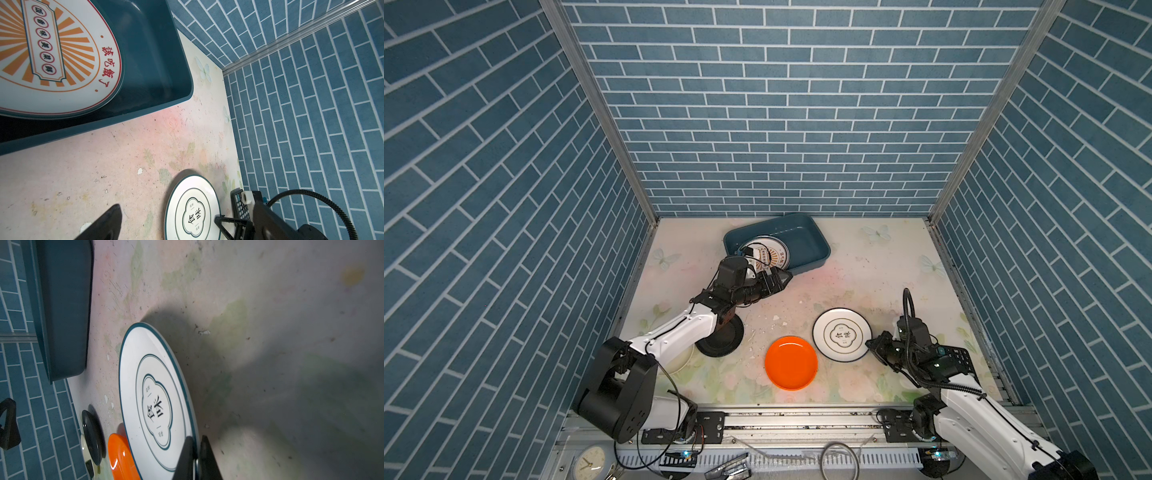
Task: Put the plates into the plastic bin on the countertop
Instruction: 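Lift the green-rimmed plate upright with the right gripper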
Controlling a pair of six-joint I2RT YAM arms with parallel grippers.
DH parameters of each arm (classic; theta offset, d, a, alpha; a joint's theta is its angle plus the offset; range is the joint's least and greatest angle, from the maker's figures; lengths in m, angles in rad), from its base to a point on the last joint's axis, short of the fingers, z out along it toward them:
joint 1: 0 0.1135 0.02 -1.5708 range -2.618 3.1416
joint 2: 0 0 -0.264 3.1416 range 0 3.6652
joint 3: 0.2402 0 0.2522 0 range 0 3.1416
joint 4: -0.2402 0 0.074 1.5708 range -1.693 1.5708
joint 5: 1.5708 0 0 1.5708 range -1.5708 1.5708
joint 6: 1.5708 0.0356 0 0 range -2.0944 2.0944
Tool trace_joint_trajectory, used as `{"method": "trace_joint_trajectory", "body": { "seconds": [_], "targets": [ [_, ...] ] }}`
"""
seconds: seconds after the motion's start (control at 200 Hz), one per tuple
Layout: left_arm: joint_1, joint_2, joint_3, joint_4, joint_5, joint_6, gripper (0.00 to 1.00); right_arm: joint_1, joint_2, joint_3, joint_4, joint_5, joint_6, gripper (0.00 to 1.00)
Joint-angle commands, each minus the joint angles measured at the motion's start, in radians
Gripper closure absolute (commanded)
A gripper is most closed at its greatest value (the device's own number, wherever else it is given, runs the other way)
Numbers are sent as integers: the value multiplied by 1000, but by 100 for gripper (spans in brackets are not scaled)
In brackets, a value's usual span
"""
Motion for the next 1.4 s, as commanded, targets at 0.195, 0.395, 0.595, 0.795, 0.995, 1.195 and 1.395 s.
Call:
{"method": "trace_joint_trajectory", "body": {
  "seconds": [0.195,0.395,0.595,0.795,0.995,1.195,1.395],
  "targets": [
    [-5,17,-2,12,-3,14,0,0,-14,28,-78,76,28,99],
    [-6,24,-6,22,-5,14,0,0,-2,82,-79,68,27,100],
    [-6,39,-4,31,0,14,0,-1,18,119,-69,60,26,100],
    [-5,38,-4,34,-3,17,0,0,46,149,-53,65,22,100],
    [-3,28,-12,28,-7,19,0,-1,89,193,-25,64,3,100],
    [-3,0,-19,2,-36,42,0,-1,137,259,4,74,-28,100],
    [-3,-12,-28,-15,-66,65,0,0,189,323,82,59,-33,100]
  ]
}}
